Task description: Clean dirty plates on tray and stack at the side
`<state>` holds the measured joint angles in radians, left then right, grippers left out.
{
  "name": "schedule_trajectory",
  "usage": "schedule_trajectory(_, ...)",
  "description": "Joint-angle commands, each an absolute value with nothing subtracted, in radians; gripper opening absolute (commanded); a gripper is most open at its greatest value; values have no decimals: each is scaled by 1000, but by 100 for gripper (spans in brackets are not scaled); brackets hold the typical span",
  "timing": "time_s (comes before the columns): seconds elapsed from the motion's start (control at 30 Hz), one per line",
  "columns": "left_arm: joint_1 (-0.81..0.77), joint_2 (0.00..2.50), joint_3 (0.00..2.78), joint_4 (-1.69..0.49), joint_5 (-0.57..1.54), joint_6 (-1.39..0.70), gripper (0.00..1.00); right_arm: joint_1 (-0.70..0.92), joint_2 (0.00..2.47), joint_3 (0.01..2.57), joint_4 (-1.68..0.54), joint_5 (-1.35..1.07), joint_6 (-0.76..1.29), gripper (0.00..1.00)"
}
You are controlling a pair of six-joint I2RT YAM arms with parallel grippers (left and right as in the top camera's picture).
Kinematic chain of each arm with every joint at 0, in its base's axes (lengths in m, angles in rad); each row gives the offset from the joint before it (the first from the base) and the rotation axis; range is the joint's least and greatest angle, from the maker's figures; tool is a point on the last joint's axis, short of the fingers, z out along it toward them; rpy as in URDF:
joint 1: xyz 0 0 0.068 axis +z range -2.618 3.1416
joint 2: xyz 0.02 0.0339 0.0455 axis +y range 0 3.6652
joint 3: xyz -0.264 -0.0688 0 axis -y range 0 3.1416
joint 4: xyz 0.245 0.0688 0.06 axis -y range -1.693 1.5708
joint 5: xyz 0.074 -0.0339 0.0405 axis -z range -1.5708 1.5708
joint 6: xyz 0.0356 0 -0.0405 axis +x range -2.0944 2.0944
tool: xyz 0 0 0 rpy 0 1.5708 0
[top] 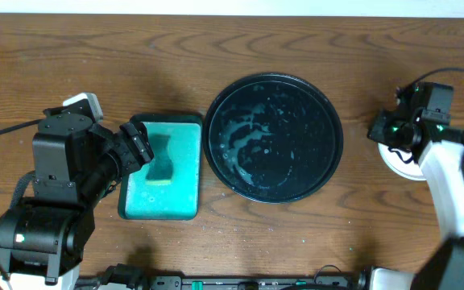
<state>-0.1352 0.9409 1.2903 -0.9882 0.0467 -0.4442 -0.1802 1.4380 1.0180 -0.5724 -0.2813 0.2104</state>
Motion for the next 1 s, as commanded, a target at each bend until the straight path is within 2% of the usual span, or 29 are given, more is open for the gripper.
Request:
schedule_trajectory(0.0,-132,940,1307,-990,45,-439,81,-94,1217,1031,-589,-461,103,64)
schedule_trajectory(0.03,-132,940,1307,-990,45,-439,81,-66,1156,1031,-596,-461,104,99)
schedule_trajectory(0.2,-132,940,1307,-990,45,-438,81,45,914,1031,-632,-477,117,99)
schedule_trajectory(0.4,-132,940,1307,-990,45,-439,81,52,688,1030,-805,-279,32,99)
schedule_trajectory(0.53,-132,940,1307,-990,45,-438,81,52,583,993,-826,-233,-53,99)
schedule_trajectory(0.77,-132,940,1307,-990,45,-439,81,52,358,675,-685,-237,-68,99)
schedule_trajectory(0.97,-132,940,1307,-990,45,-439,81,52,133,342,-458,-237,-68,99)
